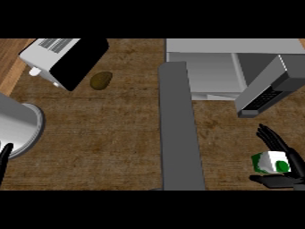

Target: Pick up the milk, place it into the microwave and close the microwave

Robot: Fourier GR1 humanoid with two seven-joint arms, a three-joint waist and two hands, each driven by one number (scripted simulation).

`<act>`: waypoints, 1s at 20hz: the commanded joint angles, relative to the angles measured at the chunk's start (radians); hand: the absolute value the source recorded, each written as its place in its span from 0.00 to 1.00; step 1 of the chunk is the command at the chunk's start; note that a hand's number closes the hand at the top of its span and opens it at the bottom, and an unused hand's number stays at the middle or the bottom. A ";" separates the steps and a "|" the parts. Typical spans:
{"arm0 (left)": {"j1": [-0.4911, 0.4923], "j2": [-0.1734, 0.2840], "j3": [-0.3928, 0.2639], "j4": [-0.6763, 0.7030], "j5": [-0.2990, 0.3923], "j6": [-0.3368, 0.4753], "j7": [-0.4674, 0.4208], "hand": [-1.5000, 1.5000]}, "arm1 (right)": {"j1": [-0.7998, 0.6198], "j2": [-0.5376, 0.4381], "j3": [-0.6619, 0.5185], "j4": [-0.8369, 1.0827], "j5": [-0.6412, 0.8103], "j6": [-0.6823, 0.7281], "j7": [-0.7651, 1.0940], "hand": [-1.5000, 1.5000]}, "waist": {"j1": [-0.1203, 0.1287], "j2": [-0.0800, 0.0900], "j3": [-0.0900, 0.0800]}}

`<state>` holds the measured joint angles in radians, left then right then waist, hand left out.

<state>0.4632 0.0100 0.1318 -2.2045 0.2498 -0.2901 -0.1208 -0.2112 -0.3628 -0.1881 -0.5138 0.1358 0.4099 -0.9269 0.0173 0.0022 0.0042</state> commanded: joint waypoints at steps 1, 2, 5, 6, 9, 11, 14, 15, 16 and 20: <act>-0.017 -0.008 -0.005 -0.004 -0.004 0.019 0.020 0.00 | 0.030 0.010 0.035 -0.021 -0.037 0.278 -0.204 1.00 | -0.017 -0.001 0.001; 0.011 -0.005 0.002 -0.028 0.013 0.003 0.011 0.00 | 0.025 0.005 0.029 -0.033 -0.041 0.226 -0.219 1.00 | -0.005 -0.003 0.000; 0.038 -0.010 -0.036 -0.009 0.004 0.015 -0.019 0.00 | 0.055 0.023 -0.003 -0.097 -0.056 0.018 -0.260 1.00 | -0.013 -0.005 -0.002; -0.036 0.000 0.004 0.010 0.010 0.021 0.009 0.00 | 0.033 0.030 -0.008 -0.082 -0.052 -0.028 -0.260 1.00 | -0.015 0.000 -0.001; 0.011 -0.001 -0.013 0.004 0.015 0.007 0.020 0.00 | 0.033 0.019 -0.018 -0.084 -0.101 0.052 -0.227 1.00 | -0.011 -0.001 -0.002; 0.037 -0.007 -0.001 0.048 0.009 -0.022 -0.055 0.00 | 0.047 0.059 0.008 -0.156 -0.117 0.045 -0.199 1.00 | -0.013 -0.005 -0.004; 0.030 0.002 0.014 0.026 0.016 -0.018 -0.043 0.00 | 0.078 0.076 0.039 -0.220 -0.137 0.070 -0.210 1.00 | -0.016 -0.006 -0.004; 0.041 -0.010 -0.034 -0.030 0.001 -0.001 0.012 0.00 | 0.090 0.108 0.046 -0.243 -0.135 0.004 -0.184 1.00 | -0.017 -0.005 -0.003; 0.023 0.013 0.013 0.023 0.035 -0.035 -0.030 0.00 | 0.037 0.087 0.011 -0.244 -0.169 -0.005 -0.138 1.00 | -0.013 -0.004 -0.004; 0.007 -0.010 -0.012 0.017 0.010 0.002 -0.009 0.00 | 0.005 0.175 -0.031 -0.309 -0.209 -0.212 -0.037 1.00 | -0.016 -0.004 -0.004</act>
<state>0.4867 0.0083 0.1296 -2.2002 0.2745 -0.3032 -0.1305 -0.1726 -0.2440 -0.1918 -0.7741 -0.0393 0.2595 -0.9506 0.0032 -0.0016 0.0004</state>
